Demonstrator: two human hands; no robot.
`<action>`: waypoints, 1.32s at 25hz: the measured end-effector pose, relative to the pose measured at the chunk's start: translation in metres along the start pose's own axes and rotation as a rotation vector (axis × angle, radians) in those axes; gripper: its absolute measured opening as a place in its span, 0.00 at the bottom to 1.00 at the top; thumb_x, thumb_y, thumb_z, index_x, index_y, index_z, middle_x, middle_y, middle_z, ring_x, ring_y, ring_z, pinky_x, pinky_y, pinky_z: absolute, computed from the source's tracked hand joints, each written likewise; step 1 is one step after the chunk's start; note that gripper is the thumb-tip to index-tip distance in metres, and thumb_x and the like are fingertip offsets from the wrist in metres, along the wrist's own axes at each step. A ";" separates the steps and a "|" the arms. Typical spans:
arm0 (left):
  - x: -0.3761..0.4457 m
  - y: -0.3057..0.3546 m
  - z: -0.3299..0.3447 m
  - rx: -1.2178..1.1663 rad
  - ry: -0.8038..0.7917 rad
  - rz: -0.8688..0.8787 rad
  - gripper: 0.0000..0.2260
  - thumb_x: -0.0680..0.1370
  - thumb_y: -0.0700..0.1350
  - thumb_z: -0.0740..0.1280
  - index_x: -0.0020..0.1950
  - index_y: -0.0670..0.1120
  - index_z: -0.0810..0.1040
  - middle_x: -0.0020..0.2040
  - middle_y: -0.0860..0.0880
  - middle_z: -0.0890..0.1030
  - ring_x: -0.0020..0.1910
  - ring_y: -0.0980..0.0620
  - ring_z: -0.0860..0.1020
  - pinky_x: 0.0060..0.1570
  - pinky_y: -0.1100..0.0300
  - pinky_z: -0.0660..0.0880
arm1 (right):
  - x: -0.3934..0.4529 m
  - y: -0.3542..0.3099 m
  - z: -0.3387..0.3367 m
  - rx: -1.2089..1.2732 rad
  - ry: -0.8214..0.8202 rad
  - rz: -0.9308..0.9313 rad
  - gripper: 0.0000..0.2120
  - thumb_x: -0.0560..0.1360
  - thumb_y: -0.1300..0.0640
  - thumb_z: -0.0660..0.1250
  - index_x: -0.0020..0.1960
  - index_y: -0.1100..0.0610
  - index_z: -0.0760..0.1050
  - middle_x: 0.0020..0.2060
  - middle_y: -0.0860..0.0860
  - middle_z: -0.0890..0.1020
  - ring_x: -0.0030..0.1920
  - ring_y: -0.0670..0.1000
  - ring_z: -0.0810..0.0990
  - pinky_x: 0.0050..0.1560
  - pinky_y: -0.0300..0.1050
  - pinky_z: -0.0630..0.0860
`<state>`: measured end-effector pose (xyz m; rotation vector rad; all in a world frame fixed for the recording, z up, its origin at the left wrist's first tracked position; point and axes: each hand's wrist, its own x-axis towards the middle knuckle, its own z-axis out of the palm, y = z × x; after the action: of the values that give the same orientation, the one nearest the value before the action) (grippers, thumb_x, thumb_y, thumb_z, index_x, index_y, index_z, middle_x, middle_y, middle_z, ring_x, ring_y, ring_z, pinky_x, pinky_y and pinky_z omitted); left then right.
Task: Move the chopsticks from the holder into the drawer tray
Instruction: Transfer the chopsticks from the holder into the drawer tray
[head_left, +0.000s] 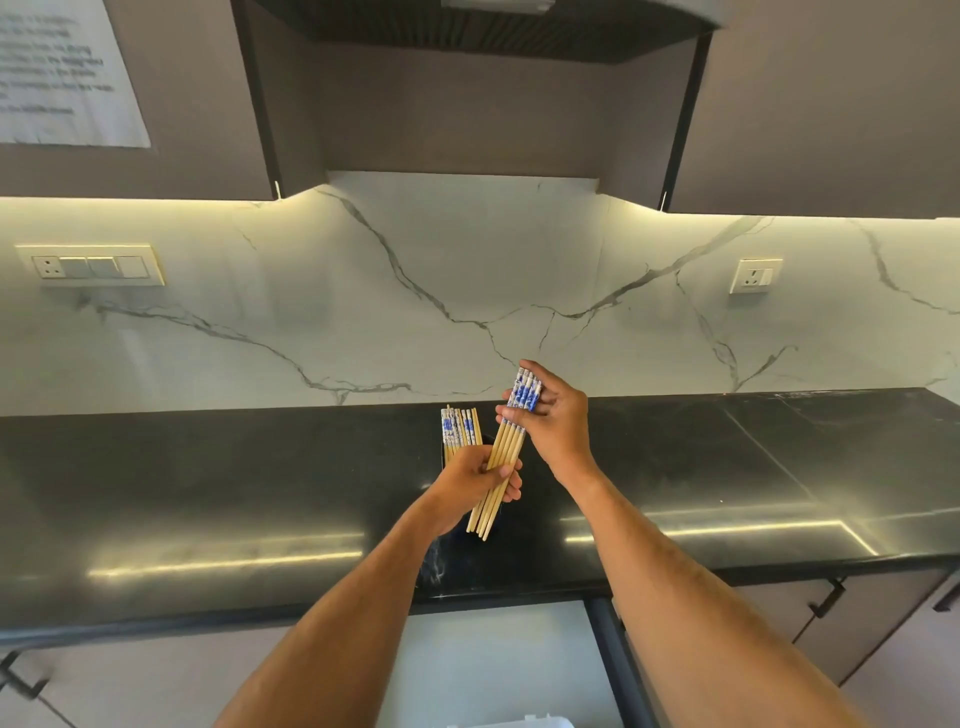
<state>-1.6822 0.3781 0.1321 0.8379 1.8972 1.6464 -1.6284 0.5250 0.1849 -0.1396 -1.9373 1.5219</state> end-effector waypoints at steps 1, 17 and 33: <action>0.001 0.000 0.005 0.011 0.007 -0.001 0.07 0.83 0.37 0.63 0.57 0.36 0.79 0.48 0.39 0.85 0.49 0.44 0.85 0.55 0.50 0.82 | -0.001 0.004 -0.004 0.009 0.012 0.002 0.32 0.71 0.69 0.77 0.73 0.56 0.74 0.53 0.54 0.87 0.51 0.50 0.88 0.54 0.53 0.85; -0.011 -0.020 0.032 1.081 0.107 -0.202 0.03 0.80 0.41 0.68 0.54 0.45 0.79 0.47 0.47 0.80 0.44 0.50 0.80 0.48 0.56 0.80 | -0.058 0.050 -0.060 -0.598 -0.164 -0.119 0.36 0.74 0.55 0.77 0.78 0.53 0.65 0.72 0.50 0.75 0.72 0.49 0.73 0.71 0.47 0.73; -0.037 -0.072 0.029 1.393 -0.003 -0.052 0.15 0.77 0.39 0.73 0.61 0.47 0.75 0.55 0.46 0.82 0.51 0.48 0.81 0.54 0.54 0.78 | -0.100 0.067 -0.005 -1.324 -0.724 -0.146 0.08 0.81 0.63 0.66 0.59 0.59 0.80 0.48 0.57 0.84 0.46 0.55 0.84 0.44 0.43 0.73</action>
<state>-1.6454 0.3657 0.0555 1.1774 2.8995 0.0328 -1.5687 0.5044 0.0824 0.0096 -3.1336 -0.0829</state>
